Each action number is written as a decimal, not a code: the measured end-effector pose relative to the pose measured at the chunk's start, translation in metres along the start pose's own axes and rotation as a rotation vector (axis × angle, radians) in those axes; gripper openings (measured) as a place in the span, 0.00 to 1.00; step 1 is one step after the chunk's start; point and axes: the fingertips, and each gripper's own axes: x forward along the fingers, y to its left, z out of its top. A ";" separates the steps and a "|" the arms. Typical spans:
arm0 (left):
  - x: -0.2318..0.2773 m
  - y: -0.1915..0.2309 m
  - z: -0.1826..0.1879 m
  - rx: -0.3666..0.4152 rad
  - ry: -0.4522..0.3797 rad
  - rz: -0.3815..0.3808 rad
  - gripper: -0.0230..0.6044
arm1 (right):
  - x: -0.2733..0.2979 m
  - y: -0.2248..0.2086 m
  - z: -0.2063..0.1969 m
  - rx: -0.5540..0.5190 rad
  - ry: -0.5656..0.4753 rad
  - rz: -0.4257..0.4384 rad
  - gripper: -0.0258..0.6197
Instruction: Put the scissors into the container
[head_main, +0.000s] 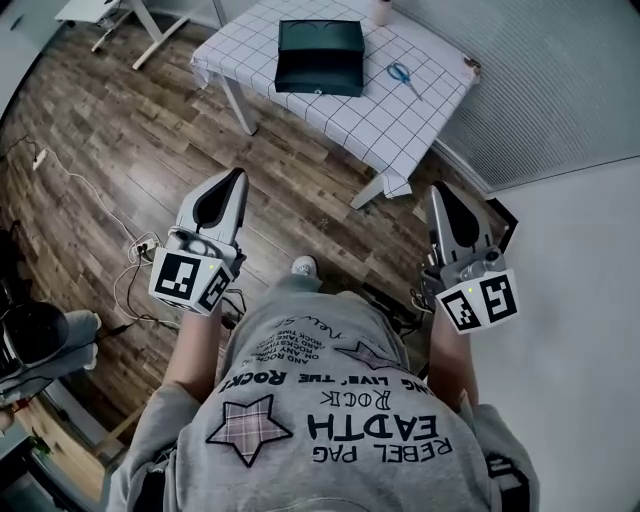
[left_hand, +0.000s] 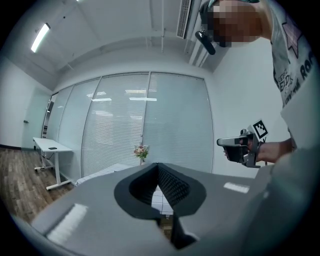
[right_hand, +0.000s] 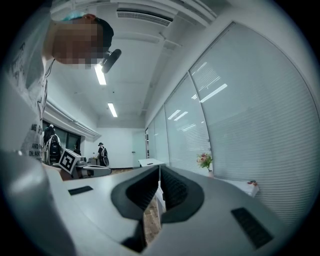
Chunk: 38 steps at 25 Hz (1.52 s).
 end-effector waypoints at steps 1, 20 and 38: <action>0.002 0.004 0.000 0.001 0.002 -0.005 0.04 | 0.004 0.000 0.000 0.002 0.000 -0.004 0.07; 0.018 0.045 -0.015 -0.024 0.018 0.025 0.04 | 0.044 -0.020 -0.011 0.021 0.016 -0.017 0.07; 0.103 0.123 -0.002 -0.037 0.031 0.165 0.04 | 0.194 -0.081 -0.007 -0.074 0.043 0.131 0.07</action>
